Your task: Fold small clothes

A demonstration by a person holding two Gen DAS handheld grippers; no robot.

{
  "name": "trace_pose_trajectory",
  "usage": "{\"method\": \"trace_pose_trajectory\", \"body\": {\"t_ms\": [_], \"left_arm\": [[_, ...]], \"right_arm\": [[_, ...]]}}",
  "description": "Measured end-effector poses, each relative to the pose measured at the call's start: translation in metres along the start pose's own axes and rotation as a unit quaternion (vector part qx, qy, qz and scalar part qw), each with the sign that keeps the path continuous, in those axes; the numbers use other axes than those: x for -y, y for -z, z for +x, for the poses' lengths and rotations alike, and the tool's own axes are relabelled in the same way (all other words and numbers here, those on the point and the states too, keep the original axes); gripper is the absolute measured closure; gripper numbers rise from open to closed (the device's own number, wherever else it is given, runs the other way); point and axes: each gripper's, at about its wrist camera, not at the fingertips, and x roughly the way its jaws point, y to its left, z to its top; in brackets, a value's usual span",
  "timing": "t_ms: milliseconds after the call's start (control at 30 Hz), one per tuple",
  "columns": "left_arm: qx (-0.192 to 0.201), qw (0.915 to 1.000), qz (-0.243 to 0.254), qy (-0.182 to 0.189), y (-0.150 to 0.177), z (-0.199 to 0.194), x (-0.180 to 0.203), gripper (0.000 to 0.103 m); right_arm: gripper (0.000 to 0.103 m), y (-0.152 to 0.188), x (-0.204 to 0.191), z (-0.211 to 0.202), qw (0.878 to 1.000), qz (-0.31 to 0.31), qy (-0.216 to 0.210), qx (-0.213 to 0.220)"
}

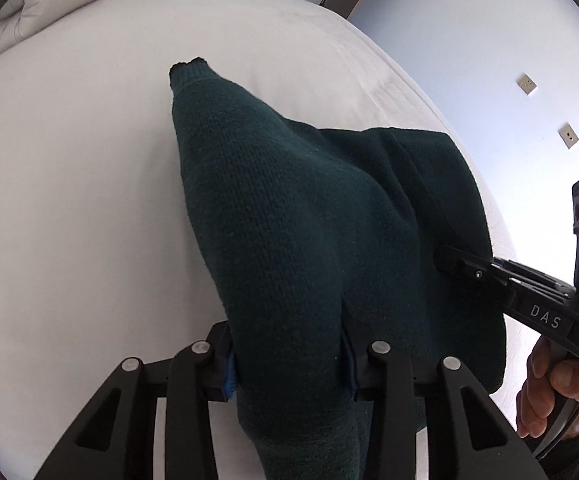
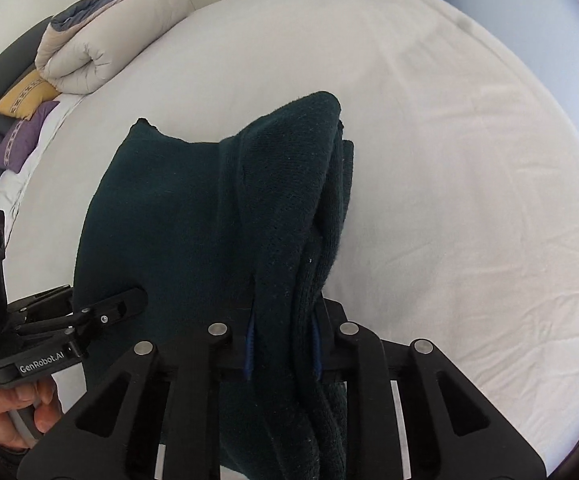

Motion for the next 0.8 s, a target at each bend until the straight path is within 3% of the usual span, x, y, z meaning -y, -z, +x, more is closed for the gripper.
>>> {"method": "trace_pose_trajectory", "body": {"t_ms": [100,233,467,667,700,767,800], "left_arm": [[0.019,0.9997,0.014,-0.007,0.017,-0.043,0.000,0.063],[0.035,0.9985,0.039,-0.013,0.048,-0.098,-0.005,0.062],[0.019,0.9987,0.036,-0.032,0.126,-0.146,-0.037,0.062],[-0.015,0.9989,0.020,-0.039,0.181,-0.111,-0.067,0.059],[-0.026,0.9984,0.018,-0.046,0.187,-0.098,-0.072,0.054],[-0.008,0.9989,0.014,-0.044,0.193,-0.088,-0.081,0.045],[-0.003,0.9993,0.005,-0.038,0.193,-0.087,-0.085,0.042]], "right_arm": [[0.084,0.019,-0.026,-0.038,0.999,-0.029,0.005,0.021],[0.084,0.050,-0.054,-0.086,0.998,-0.039,-0.029,0.039],[0.084,0.124,-0.118,-0.119,0.995,-0.065,-0.078,0.018],[0.084,0.185,-0.117,-0.076,0.994,-0.026,-0.102,-0.031],[0.084,0.191,-0.110,-0.057,0.993,-0.011,-0.104,-0.045],[0.081,0.207,-0.091,-0.033,0.994,0.020,-0.098,-0.052],[0.080,0.213,-0.078,-0.022,0.991,0.043,-0.114,-0.051]]}}
